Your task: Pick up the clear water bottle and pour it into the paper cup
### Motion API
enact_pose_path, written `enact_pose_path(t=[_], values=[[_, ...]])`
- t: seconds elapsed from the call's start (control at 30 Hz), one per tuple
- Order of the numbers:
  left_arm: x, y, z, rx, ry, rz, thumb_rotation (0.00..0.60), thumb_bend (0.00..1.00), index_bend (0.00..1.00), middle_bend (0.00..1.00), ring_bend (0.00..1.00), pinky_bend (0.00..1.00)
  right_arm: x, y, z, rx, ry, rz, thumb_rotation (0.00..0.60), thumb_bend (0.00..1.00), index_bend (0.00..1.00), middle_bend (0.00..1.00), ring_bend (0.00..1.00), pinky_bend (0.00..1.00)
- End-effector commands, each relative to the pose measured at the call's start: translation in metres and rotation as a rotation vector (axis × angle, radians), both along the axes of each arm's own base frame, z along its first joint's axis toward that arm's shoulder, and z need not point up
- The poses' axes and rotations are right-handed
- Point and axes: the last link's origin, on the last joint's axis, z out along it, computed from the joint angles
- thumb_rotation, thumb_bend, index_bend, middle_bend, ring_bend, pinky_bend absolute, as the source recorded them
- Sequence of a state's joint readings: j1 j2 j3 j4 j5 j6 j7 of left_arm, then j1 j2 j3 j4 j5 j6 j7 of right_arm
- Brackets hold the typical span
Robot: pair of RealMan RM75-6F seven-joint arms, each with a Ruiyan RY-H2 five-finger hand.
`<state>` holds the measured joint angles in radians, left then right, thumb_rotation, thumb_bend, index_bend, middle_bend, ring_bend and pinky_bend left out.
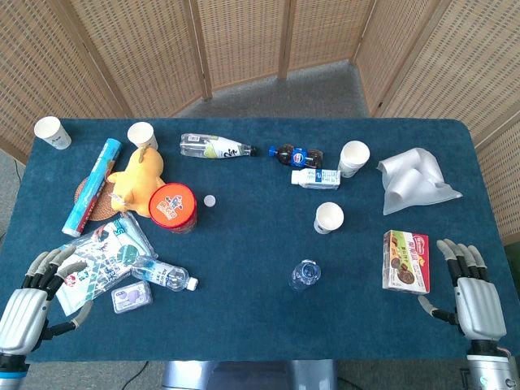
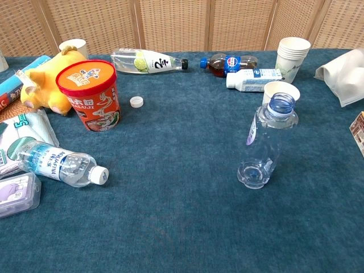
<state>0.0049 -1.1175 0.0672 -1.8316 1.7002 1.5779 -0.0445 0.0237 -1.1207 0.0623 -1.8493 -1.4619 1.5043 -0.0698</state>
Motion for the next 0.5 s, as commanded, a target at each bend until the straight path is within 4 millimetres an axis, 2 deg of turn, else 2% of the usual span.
enact_pose_path(t=[0.03,0.5], values=[[0.0006,0.001,-0.0007,-0.002,-0.001,-0.001,0.447,0.39,0.24,0.12,0.0,0.0,0.0002,-0.0008,-0.0001,-0.001,-0.001,0.001,0.6,0.22,0.06,0.01,0.0,0.0],[0.0004,-0.001,0.0037,0.01,0.006,-0.001,0.444,0.39,0.24,0.12,0.0,0.0,-0.0022,-0.0025,-0.0014,0.002,-0.007,0.004,0.6,0.22,0.04,0.01,0.0,0.0]])
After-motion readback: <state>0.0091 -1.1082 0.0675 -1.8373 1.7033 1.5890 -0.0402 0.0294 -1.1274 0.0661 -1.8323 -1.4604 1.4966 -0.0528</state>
